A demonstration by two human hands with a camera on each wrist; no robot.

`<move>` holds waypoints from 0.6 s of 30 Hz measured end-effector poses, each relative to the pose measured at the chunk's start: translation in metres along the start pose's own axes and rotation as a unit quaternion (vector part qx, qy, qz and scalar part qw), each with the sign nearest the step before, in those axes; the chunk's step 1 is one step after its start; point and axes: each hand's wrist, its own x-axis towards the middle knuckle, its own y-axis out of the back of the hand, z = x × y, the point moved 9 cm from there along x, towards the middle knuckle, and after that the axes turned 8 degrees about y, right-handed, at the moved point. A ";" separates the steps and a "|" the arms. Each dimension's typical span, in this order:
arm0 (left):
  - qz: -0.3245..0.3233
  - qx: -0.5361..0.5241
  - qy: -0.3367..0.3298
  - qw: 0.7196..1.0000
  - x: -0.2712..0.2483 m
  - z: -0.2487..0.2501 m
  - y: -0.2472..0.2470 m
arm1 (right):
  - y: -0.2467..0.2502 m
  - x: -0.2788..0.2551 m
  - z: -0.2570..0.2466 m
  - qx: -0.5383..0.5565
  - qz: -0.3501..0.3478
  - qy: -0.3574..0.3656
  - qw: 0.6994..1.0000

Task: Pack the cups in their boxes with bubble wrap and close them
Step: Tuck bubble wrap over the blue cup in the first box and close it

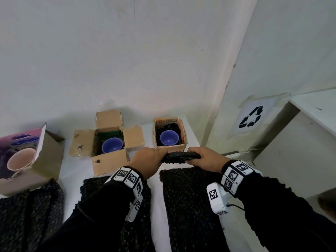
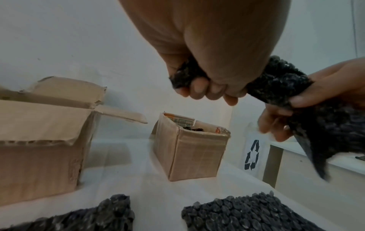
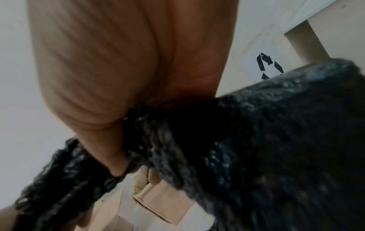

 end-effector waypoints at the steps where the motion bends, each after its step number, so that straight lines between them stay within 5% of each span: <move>1: 0.011 -0.023 -0.011 1.000 0.001 0.000 0.002 | 0.001 0.003 0.004 0.016 -0.006 -0.008 1.000; 5: 0.046 -0.076 -0.026 0.996 0.011 -0.005 0.006 | 0.002 0.019 0.020 0.021 -0.015 -0.032 0.999; 9: 0.097 -0.022 0.005 0.995 0.033 -0.020 0.007 | 0.017 0.040 0.018 0.075 0.041 -0.013 0.996; 14: 0.170 -0.066 0.030 0.983 0.052 -0.036 0.025 | 0.043 0.068 0.017 -0.165 0.118 0.003 0.979; 18: 0.135 -0.090 0.034 0.986 0.065 -0.040 0.017 | 0.044 0.085 0.004 -0.233 0.169 0.054 0.956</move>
